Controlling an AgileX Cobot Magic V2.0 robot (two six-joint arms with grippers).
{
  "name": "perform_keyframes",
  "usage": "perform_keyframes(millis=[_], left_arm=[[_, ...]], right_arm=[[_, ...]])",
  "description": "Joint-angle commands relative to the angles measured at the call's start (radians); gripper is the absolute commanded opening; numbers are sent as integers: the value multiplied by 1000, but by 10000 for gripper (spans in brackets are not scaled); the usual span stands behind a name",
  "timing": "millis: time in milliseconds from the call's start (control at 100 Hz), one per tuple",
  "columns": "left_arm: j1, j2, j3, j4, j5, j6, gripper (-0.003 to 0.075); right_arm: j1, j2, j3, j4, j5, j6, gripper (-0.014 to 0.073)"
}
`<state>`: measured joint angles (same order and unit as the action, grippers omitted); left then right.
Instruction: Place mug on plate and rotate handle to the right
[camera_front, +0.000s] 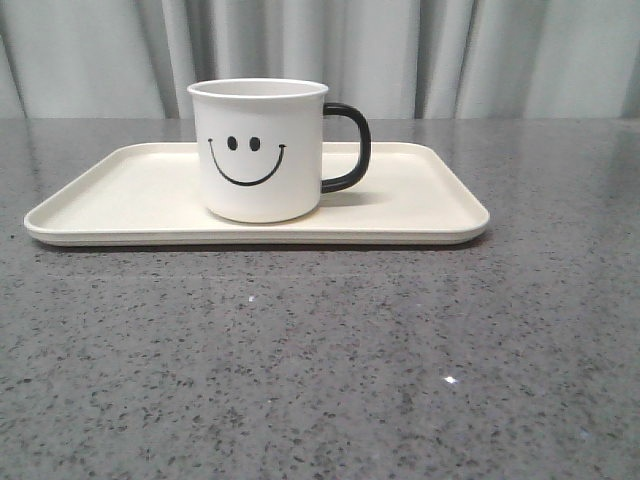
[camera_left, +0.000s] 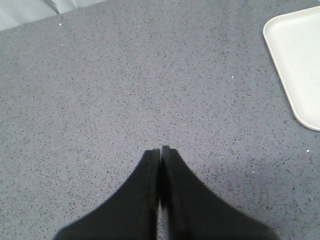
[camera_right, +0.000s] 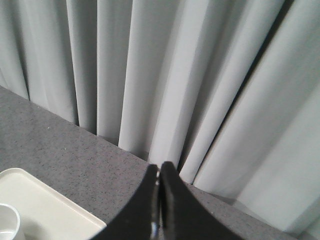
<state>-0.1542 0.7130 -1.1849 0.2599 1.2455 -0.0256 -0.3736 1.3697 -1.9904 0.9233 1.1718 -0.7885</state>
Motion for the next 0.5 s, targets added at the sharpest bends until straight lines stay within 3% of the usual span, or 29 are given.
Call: perform_keyframes(millis=[0,190,380,490], left_arm=[[4,2,-21,7,-69,-8,-20],[4,2,-21,9,-78,-8,-20],[4,2,-21,9,-89,-8,-20],[4,2,-21,9,-96,-8,-20]], right_arm=[[-10,-92,77,28,-106,-32,-60],[-10,-244,337,-7,-252,-40,-59],[-6,-444,682,-7,-537,-45,-59],[32,-551,820,-6,-580,-64,-60]])
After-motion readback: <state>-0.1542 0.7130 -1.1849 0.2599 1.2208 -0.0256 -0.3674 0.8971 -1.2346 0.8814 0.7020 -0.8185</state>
